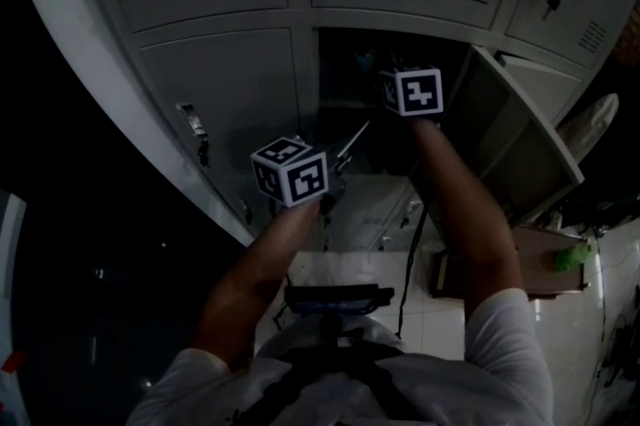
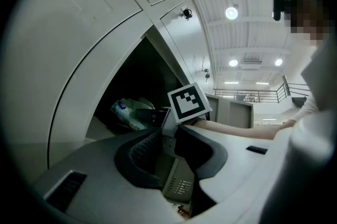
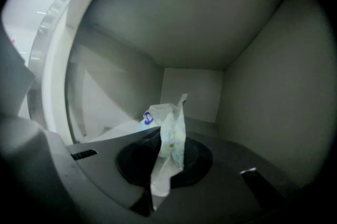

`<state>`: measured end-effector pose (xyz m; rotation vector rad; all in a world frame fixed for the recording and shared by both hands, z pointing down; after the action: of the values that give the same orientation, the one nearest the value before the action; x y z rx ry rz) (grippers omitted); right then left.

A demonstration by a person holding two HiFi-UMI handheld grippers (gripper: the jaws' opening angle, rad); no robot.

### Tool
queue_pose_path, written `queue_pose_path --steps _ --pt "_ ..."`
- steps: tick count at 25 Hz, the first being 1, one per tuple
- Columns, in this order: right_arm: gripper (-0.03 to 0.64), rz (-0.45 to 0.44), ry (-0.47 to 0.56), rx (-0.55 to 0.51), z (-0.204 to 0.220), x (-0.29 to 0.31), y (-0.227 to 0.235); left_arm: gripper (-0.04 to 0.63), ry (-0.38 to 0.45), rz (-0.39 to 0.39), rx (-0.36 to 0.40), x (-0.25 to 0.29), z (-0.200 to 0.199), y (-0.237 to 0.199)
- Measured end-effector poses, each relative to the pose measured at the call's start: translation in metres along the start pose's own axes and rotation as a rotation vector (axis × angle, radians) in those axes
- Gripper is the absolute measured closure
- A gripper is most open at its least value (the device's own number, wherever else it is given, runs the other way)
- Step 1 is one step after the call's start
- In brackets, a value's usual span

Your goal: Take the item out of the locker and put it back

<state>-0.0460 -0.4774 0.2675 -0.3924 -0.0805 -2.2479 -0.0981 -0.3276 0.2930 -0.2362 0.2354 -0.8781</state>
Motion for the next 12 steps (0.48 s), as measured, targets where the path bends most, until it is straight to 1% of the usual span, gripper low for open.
queue_pose_path --steps 8,12 --pt "0.617 0.031 0.041 -0.015 0.005 -0.040 0.000 0.499 0.008 0.026 0.013 -0.008 0.004 0.017" --pt "0.617 0.046 0.085 -0.043 0.007 -0.057 0.001 0.499 0.012 0.044 0.006 -0.014 0.007 0.025"
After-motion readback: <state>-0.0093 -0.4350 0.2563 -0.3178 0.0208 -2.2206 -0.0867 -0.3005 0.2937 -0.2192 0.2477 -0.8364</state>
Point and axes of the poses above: the fingertips, and each gripper's own axes: x forward along the fingers, y to its right, z out of its underside, the point moved 4 cm from there along -x, backward along the fingers, and after that the axes turned 5 degrees about -z, right-handed, at the moved point
